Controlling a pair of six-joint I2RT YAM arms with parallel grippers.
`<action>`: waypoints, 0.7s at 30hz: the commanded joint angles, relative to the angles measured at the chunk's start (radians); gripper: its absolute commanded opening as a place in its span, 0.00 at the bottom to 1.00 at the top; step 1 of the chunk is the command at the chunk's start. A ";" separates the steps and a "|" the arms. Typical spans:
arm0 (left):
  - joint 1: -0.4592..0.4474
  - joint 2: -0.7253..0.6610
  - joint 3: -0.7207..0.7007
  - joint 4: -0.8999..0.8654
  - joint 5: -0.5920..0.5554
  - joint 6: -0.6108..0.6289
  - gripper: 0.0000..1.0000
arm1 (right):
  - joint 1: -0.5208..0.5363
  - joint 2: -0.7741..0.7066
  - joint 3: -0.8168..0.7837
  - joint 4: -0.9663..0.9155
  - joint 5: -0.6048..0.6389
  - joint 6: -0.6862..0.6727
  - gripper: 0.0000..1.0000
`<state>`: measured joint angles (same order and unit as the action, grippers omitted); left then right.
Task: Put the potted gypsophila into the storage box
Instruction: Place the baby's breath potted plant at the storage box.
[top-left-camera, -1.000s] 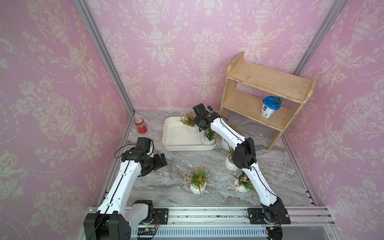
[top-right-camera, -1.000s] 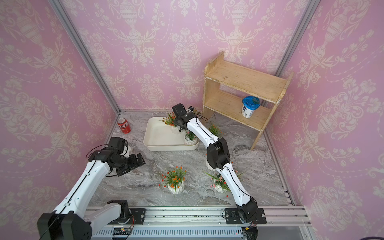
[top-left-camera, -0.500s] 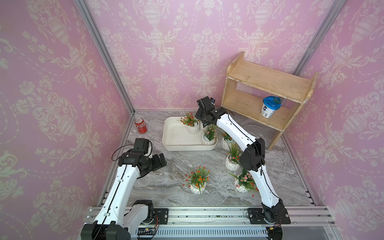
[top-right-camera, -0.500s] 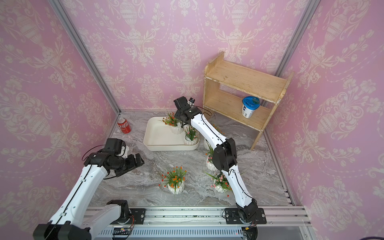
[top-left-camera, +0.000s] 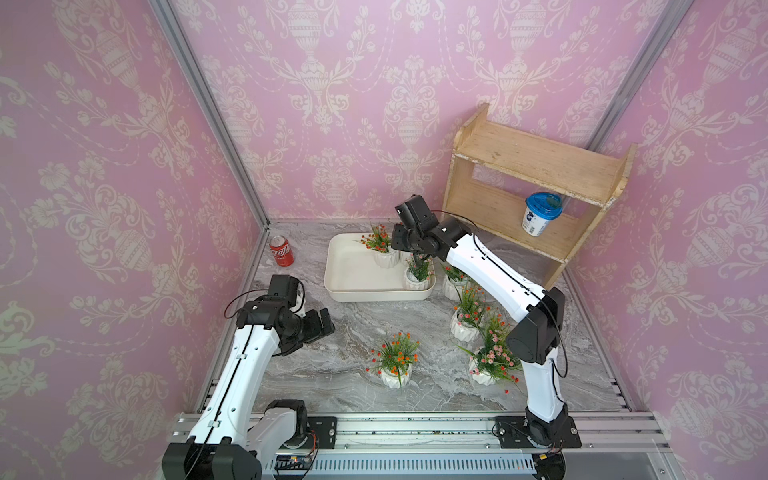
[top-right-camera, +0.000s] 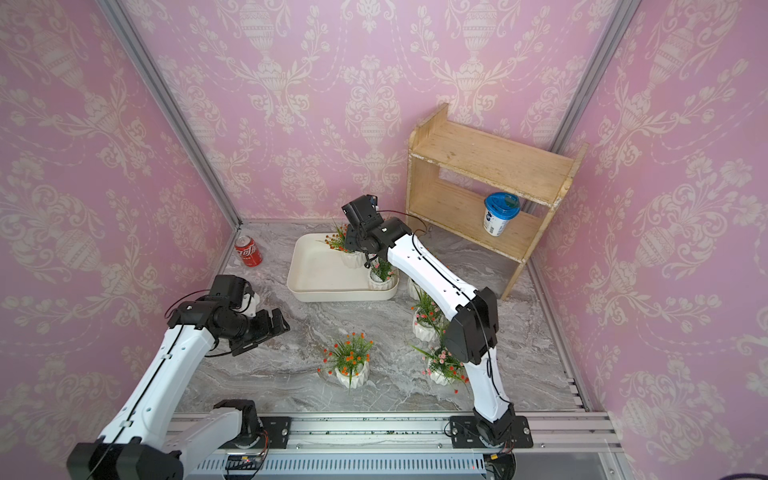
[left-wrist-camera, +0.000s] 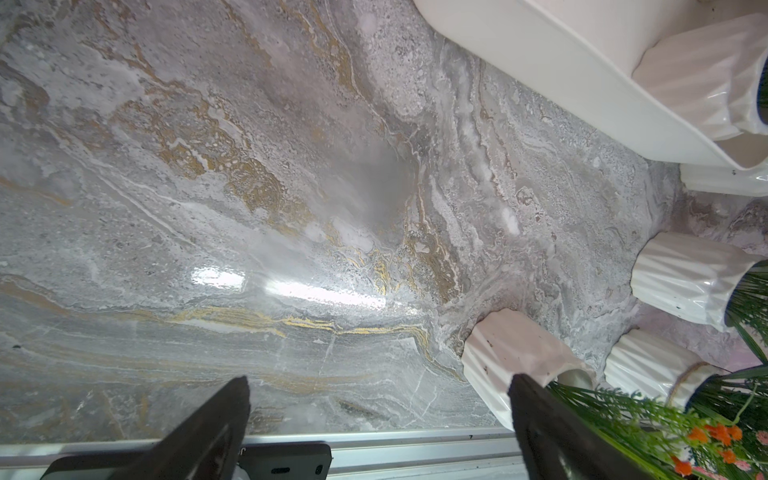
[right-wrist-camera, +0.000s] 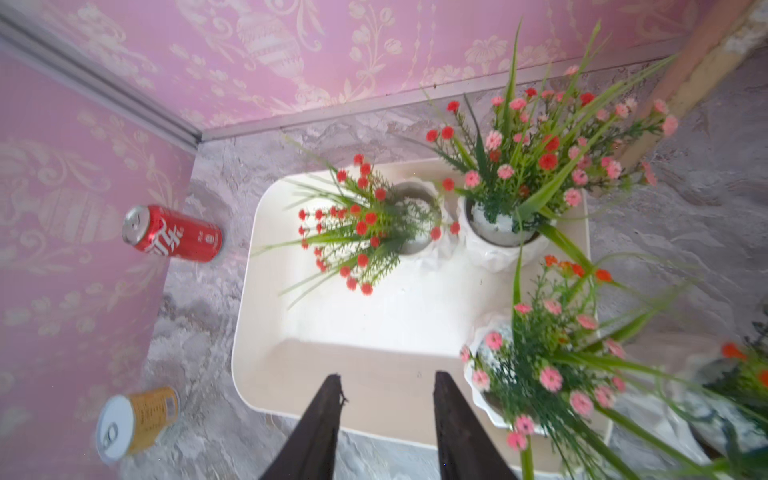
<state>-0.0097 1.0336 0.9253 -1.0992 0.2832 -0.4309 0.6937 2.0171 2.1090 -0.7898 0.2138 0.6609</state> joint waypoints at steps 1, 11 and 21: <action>-0.009 -0.029 0.005 -0.037 0.044 -0.006 0.99 | -0.007 -0.103 -0.104 0.000 0.013 -0.093 0.50; -0.281 -0.117 -0.125 0.028 -0.003 -0.230 0.99 | -0.057 -0.460 -0.484 -0.013 0.073 -0.084 1.00; -0.451 -0.090 -0.165 0.126 -0.039 -0.346 0.99 | -0.221 -0.884 -0.970 0.015 0.095 0.040 1.00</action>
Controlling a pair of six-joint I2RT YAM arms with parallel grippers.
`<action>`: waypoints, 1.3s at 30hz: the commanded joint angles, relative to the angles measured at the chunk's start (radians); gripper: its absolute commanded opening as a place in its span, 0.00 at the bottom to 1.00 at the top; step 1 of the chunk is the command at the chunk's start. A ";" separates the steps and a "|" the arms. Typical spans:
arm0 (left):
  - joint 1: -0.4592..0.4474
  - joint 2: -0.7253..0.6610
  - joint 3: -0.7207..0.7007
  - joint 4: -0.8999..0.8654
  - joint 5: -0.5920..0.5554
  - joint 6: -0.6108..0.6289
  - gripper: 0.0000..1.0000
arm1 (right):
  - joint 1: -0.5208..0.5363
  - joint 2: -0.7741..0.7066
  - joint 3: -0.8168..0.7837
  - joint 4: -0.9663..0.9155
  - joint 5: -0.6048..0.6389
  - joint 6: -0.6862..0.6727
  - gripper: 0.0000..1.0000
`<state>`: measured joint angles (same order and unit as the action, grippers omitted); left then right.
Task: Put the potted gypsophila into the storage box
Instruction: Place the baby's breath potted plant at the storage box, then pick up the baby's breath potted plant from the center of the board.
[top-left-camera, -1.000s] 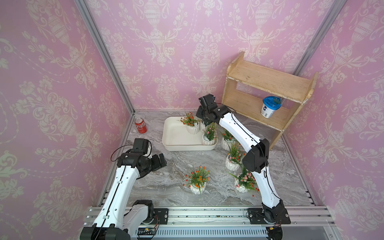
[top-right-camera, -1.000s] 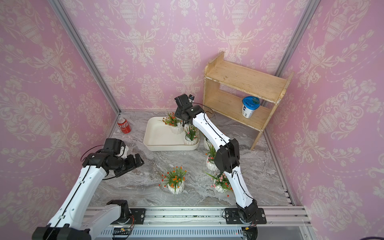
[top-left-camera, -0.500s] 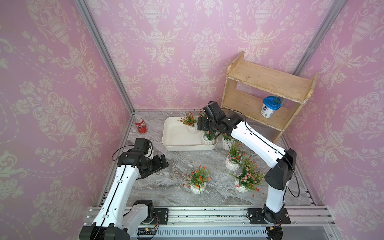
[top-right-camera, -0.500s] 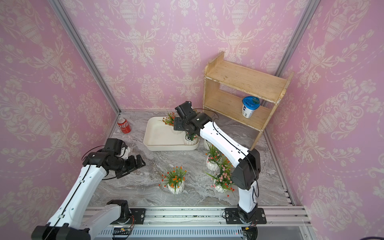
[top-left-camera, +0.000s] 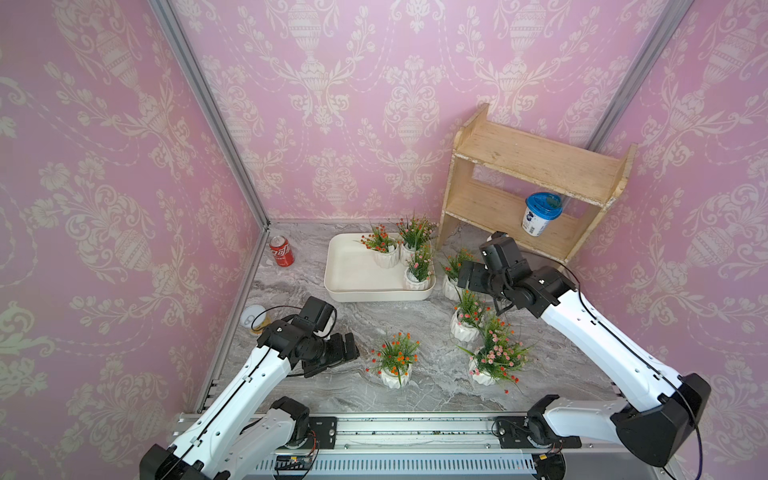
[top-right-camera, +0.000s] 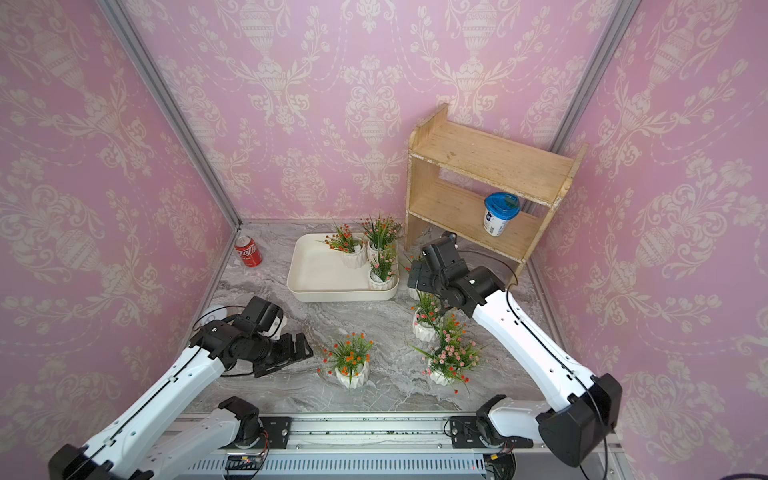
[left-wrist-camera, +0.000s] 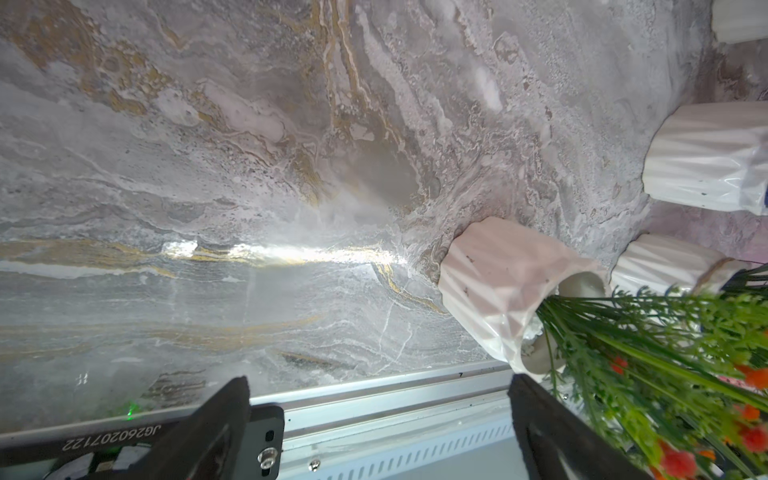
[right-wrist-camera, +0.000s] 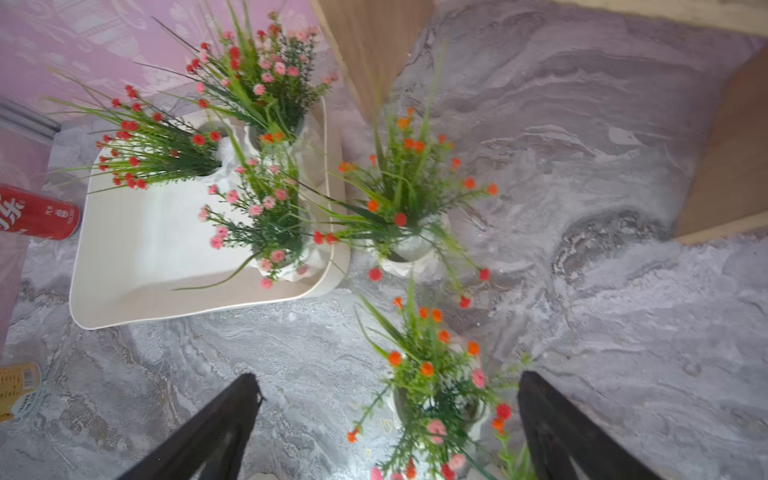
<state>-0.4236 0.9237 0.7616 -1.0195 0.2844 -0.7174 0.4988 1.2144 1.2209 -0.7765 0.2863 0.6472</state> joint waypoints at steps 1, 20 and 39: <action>-0.060 0.034 0.001 0.060 -0.047 -0.069 0.99 | -0.043 -0.114 -0.113 0.000 0.021 0.057 1.00; -0.291 0.235 0.050 0.206 -0.109 -0.156 0.98 | -0.205 -0.254 -0.276 -0.041 -0.031 0.055 1.00; -0.349 0.303 0.045 0.205 -0.178 -0.165 0.73 | -0.220 -0.225 -0.321 0.015 -0.069 0.073 1.00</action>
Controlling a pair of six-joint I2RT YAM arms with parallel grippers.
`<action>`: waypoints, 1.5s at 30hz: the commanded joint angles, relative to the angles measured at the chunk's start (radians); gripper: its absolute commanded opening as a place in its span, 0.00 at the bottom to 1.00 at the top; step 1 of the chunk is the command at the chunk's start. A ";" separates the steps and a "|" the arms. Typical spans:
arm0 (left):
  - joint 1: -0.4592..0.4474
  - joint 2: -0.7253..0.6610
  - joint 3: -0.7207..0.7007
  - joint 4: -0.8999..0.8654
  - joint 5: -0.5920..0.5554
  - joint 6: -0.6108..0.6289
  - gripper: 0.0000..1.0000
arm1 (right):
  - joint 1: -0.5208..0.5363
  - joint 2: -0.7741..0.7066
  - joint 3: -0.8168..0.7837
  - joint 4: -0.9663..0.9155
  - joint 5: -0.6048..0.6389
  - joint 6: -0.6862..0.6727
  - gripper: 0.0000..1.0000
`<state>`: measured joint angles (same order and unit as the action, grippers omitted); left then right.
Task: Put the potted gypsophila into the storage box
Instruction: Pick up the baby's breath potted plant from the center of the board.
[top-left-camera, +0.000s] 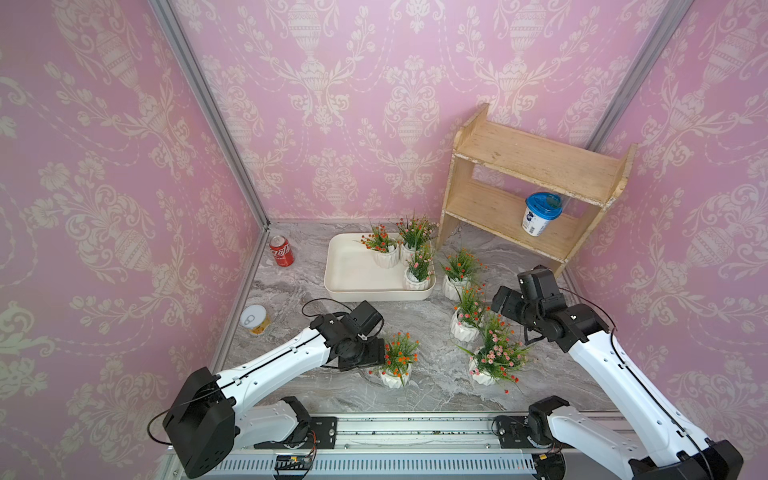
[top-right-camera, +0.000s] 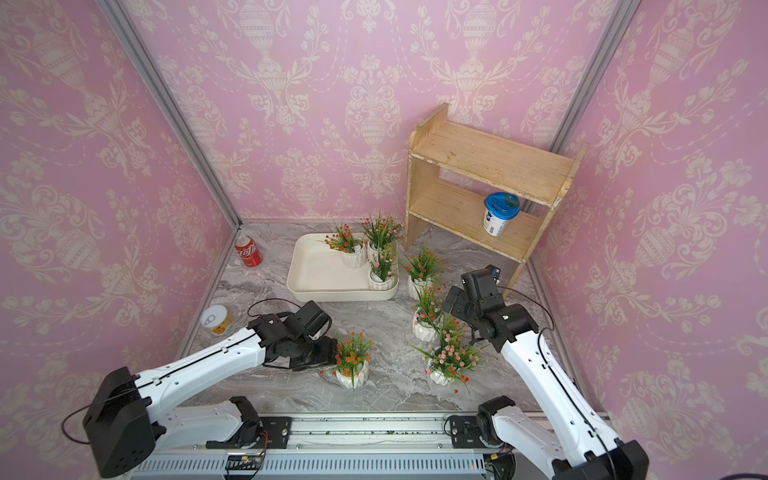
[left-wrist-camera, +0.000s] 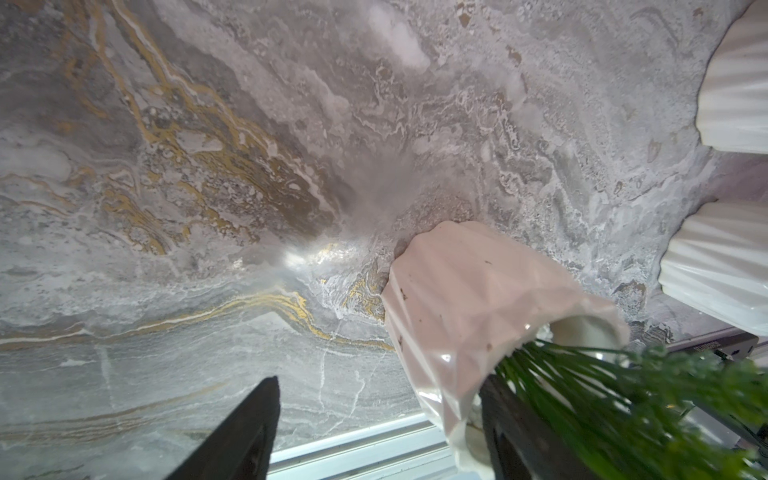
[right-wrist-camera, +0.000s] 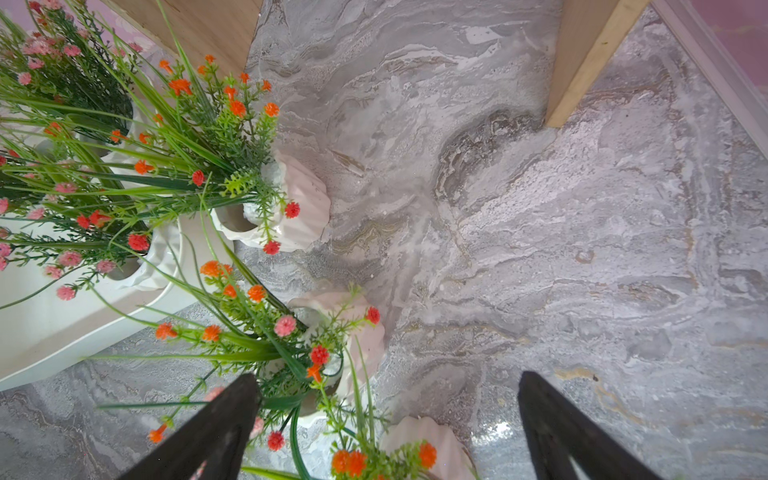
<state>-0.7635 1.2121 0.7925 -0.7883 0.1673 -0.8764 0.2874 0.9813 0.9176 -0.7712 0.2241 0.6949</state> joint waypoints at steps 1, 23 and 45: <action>-0.014 0.020 0.017 -0.025 -0.067 -0.006 0.71 | -0.008 0.008 -0.020 0.012 -0.008 0.029 1.00; -0.079 0.069 0.088 -0.099 -0.197 -0.044 0.31 | -0.010 0.028 -0.038 0.018 -0.051 -0.001 1.00; -0.079 0.114 0.143 -0.122 -0.227 -0.004 0.16 | -0.030 0.026 -0.039 0.013 -0.066 -0.014 1.00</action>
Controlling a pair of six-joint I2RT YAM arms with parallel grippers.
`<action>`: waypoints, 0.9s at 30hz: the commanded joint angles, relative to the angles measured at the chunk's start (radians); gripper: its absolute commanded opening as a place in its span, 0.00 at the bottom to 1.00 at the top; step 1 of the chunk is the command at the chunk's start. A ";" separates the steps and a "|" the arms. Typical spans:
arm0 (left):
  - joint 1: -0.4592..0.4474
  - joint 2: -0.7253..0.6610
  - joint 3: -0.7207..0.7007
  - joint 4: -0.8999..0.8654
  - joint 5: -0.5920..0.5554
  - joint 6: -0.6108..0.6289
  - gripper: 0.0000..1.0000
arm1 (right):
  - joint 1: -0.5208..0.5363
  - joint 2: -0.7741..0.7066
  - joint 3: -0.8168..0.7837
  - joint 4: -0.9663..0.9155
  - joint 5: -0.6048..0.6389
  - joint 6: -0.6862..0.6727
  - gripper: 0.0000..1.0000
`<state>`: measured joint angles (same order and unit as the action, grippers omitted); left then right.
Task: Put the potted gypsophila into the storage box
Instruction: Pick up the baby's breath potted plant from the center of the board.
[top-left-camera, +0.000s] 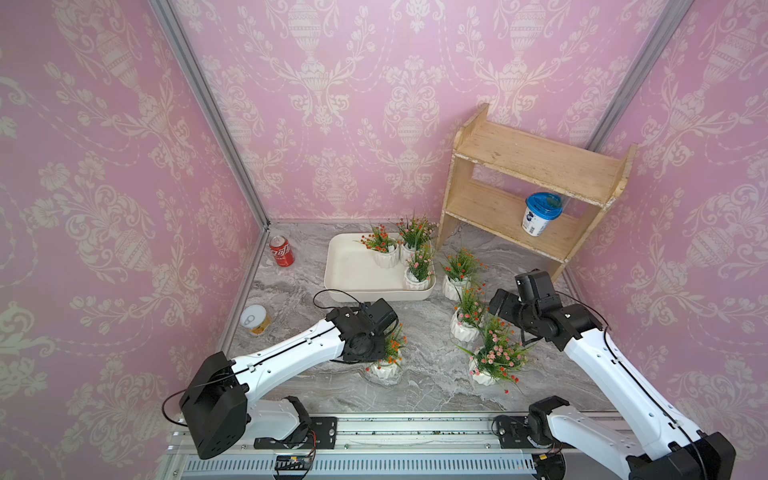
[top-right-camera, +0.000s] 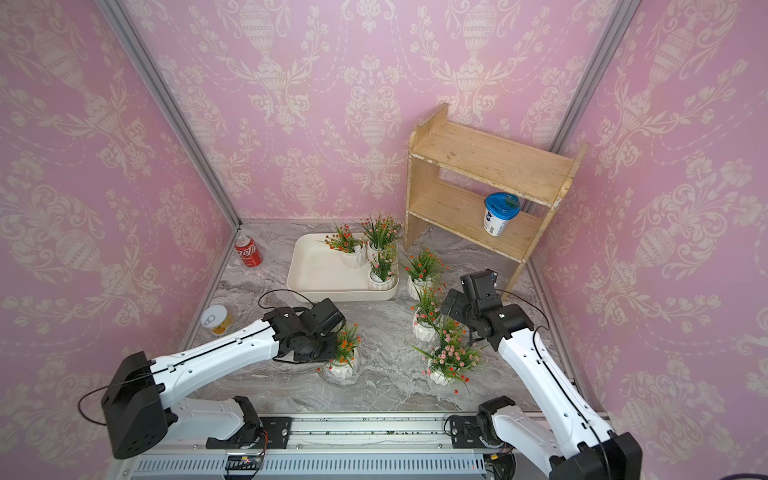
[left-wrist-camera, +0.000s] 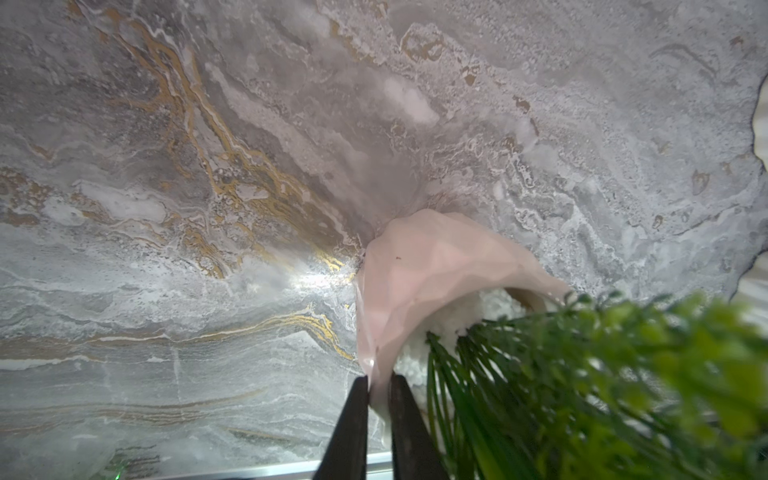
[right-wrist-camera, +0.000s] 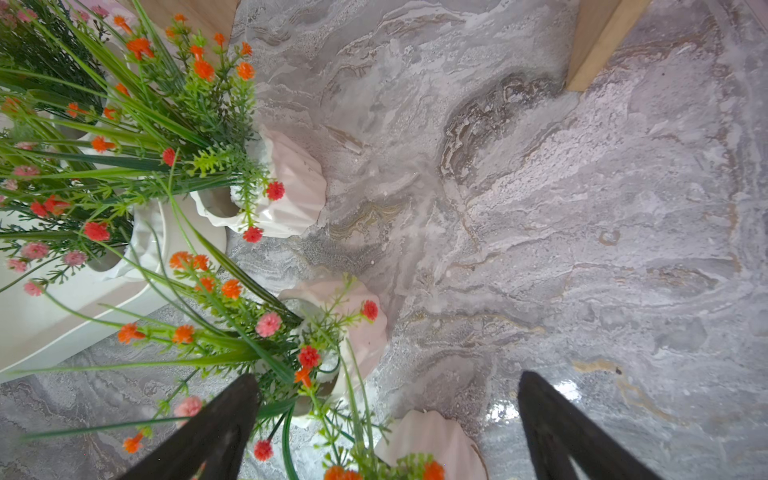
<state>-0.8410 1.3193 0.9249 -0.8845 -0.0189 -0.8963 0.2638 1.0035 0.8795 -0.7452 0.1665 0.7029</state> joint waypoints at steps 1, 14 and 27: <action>-0.001 0.006 0.007 -0.024 -0.040 0.017 0.16 | -0.007 0.004 -0.001 -0.012 -0.009 -0.022 1.00; -0.001 0.006 -0.043 0.029 -0.012 0.004 0.29 | -0.008 0.017 0.004 -0.014 -0.013 -0.019 1.00; -0.002 0.009 -0.083 0.076 0.011 -0.007 0.19 | -0.008 0.027 0.007 -0.017 -0.015 -0.013 1.00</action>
<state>-0.8410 1.3197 0.8619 -0.8051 -0.0139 -0.9005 0.2630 1.0245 0.8795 -0.7452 0.1528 0.7002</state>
